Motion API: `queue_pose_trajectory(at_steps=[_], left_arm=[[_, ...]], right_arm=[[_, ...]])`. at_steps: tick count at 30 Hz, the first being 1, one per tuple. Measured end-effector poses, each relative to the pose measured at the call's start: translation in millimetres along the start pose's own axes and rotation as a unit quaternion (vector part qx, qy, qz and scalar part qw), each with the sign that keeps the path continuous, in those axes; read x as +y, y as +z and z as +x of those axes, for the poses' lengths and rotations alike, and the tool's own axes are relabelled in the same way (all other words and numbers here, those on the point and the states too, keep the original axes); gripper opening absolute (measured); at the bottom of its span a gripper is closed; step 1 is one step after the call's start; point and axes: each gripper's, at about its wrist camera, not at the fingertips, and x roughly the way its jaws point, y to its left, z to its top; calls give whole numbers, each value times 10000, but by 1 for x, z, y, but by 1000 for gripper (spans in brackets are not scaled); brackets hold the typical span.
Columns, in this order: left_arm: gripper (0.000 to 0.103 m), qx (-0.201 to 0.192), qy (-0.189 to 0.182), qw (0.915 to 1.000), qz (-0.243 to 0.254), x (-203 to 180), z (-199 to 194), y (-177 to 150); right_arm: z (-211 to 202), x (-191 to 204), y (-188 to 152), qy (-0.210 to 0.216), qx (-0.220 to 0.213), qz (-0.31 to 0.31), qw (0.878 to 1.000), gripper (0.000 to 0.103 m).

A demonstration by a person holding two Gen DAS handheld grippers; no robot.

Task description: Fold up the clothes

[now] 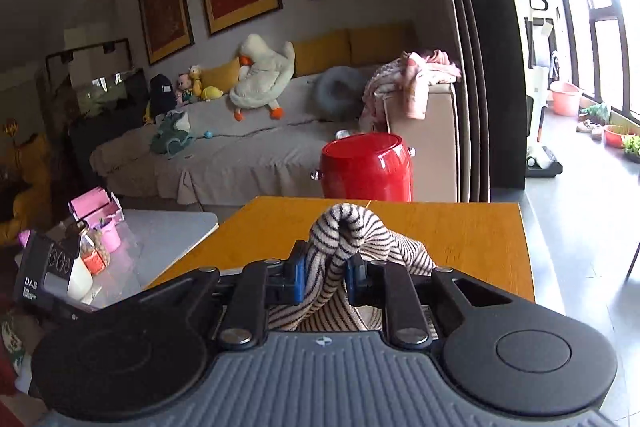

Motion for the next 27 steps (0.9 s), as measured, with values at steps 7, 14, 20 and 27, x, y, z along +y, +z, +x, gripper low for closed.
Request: queue_pose_trajectory(at_steps=[7,14,20,27], left_arm=[[89,-49,-40,10000,-35,-1,-20,-2],[90,5,118,9999,-28,-10,-6,-11],[87,-135,237,9995,159,-16,5,-8],[41,-393,160,9977,528,-44,-15,0]], right_arm=[[-15,-58,-73,-860,1065,1036,9852,36],[-23,-85,-90,-384,477,2175,9741,49],[31,-68,-95,147,621,2146,9746,57],[31,-49,-64,221,280,1734,9842,23]])
